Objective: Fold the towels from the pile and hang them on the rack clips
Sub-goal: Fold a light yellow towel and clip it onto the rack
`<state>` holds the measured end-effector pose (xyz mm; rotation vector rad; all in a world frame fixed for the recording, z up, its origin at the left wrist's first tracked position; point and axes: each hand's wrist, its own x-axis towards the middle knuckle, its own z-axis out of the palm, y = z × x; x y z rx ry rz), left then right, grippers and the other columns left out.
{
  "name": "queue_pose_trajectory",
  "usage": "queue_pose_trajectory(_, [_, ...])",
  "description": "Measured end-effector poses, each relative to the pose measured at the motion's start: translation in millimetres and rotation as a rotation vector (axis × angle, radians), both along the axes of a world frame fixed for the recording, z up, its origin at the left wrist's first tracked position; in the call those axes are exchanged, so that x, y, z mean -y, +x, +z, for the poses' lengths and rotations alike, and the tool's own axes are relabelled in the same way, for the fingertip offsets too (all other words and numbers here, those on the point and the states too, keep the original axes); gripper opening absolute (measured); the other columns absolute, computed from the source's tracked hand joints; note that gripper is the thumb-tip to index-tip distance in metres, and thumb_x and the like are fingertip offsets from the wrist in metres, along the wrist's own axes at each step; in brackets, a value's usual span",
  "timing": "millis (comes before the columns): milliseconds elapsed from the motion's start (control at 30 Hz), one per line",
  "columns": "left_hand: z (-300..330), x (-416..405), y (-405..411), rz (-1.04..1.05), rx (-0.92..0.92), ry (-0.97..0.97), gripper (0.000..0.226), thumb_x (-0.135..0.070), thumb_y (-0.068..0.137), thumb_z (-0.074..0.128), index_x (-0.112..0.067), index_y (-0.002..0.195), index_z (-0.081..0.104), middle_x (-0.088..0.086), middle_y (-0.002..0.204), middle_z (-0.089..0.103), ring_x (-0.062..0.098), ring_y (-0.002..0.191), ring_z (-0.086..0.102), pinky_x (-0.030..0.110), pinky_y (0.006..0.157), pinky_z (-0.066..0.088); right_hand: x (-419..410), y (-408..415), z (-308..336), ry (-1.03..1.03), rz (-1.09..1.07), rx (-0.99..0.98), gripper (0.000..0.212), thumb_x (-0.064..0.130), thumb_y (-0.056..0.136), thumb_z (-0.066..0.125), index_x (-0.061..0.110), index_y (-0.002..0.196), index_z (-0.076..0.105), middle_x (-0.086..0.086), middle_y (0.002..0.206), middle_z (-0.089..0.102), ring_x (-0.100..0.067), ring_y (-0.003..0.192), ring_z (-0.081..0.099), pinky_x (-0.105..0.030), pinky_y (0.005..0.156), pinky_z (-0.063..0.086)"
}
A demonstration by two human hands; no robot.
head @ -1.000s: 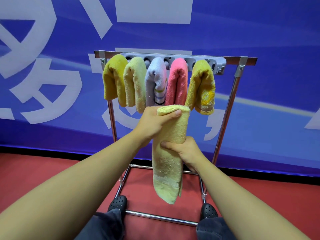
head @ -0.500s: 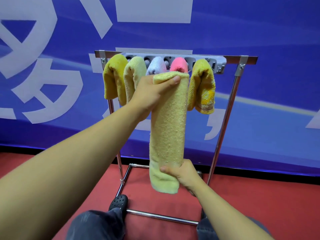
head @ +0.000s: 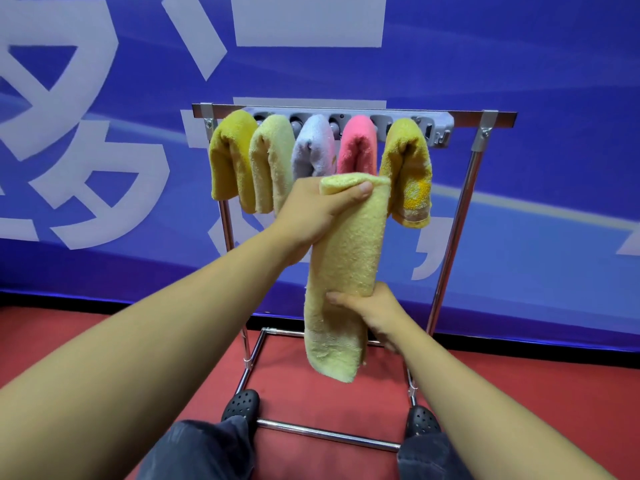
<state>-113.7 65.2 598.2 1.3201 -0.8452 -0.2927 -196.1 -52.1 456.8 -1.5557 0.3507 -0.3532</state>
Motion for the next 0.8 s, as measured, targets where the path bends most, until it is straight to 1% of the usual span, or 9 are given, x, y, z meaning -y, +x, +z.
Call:
queue_pose_trajectory(133, [-8.8,1.3,6.1,0.024,-0.013,0.0,0.021,-0.021,0.089,0.078,-0.01,0.107,0.08,0.013,0.102,0.079,0.022,0.096,0.074,0.043,0.097,0.058,1.6,-0.8,9.0,-0.031,0.023,0.027,0.032,0.018,0.074,0.09,0.009,0.101,0.076,-0.009,0.098,0.08,-0.025,0.095,0.077,-0.043,0.092,0.059])
queue_pose_trajectory(200, [-8.3,1.5,10.1,0.04,-0.004,-0.001,0.019,-0.021,0.089,0.078,-0.011,0.105,0.081,0.01,0.101,0.079,0.02,0.093,0.074,0.037,0.092,0.06,1.5,-5.3,7.8,-0.029,0.054,0.036,0.033,0.019,0.074,0.09,0.008,0.102,0.076,-0.01,0.1,0.08,-0.026,0.097,0.076,-0.046,0.095,0.058])
queue_pose_trajectory(300, [-10.1,-0.2,20.8,0.134,-0.035,-0.007,0.012,-0.02,0.089,0.078,-0.013,0.098,0.081,0.003,0.091,0.079,0.011,0.082,0.071,0.027,0.079,0.059,-2.1,-12.4,10.9,-0.022,0.103,0.046,0.051,0.032,0.066,0.091,0.007,0.108,0.074,-0.01,0.105,0.079,-0.027,0.101,0.075,-0.047,0.095,0.058])
queue_pose_trajectory(400, [-14.9,-3.9,35.1,0.231,-0.094,-0.009,0.018,-0.027,0.085,0.083,-0.013,0.097,0.081,0.008,0.098,0.08,0.019,0.091,0.074,0.039,0.088,0.06,-6.6,-18.8,19.0,-0.051,0.134,0.057,0.064,0.041,0.063,0.089,0.014,0.117,0.068,-0.007,0.112,0.077,-0.027,0.105,0.074,-0.05,0.097,0.057])
queue_pose_trajectory(500, [-22.1,-7.2,50.3,0.315,-0.178,0.026,0.021,-0.028,0.085,0.082,-0.014,0.1,0.08,0.008,0.101,0.079,0.02,0.097,0.075,0.039,0.089,0.061,-8.3,-22.9,29.4,-0.006,0.176,0.118,0.062,0.029,0.074,0.085,0.022,0.131,0.061,-0.006,0.121,0.074,-0.027,0.112,0.071,-0.049,0.1,0.055])
queue_pose_trajectory(567, [-27.6,-10.9,62.9,0.364,-0.25,0.057,0.03,-0.029,0.085,0.082,-0.011,0.109,0.077,0.008,0.105,0.078,0.023,0.1,0.075,0.04,0.088,0.062,-10.0,-23.9,37.9,0.048,0.203,0.171,0.073,0.016,0.079,0.081,0.031,0.144,0.051,0.0,0.125,0.073,-0.021,0.115,0.07,-0.037,0.095,0.057])
queue_pose_trajectory(633, [-34.2,-15.0,71.4,0.406,-0.347,0.083,0.041,-0.028,0.085,0.082,-0.005,0.117,0.07,0.01,0.106,0.075,0.025,0.097,0.073,0.038,0.076,0.062,-11.6,-25.2,46.1,0.087,0.244,0.211,0.084,0.009,0.082,0.078,0.038,0.151,0.041,0.005,0.127,0.072,-0.017,0.115,0.069,-0.03,0.089,0.057])
queue_pose_trajectory(700, [-42.1,-18.2,75.5,0.461,-0.441,0.108,0.041,-0.023,0.087,0.082,-0.002,0.116,0.063,0.007,0.098,0.069,0.019,0.085,0.069,0.031,0.065,0.057,-13.0,-26.4,53.1,0.1,0.296,0.227,0.083,0.006,0.084,0.073,0.043,0.151,0.04,0.003,0.128,0.071,-0.02,0.115,0.069,-0.033,0.091,0.058])
queue_pose_trajectory(800, [-56.7,-21.3,83.8,0.477,-0.536,0.123,0.049,-0.02,0.084,0.084,0.0,0.122,0.059,0.012,0.106,0.069,0.023,0.09,0.07,0.037,0.072,0.06,-15.0,-27.2,62.4,0.085,0.364,0.221,0.08,0.004,0.084,0.076,0.044,0.147,0.047,-0.002,0.137,0.065,-0.023,0.115,0.068,-0.038,0.098,0.055])
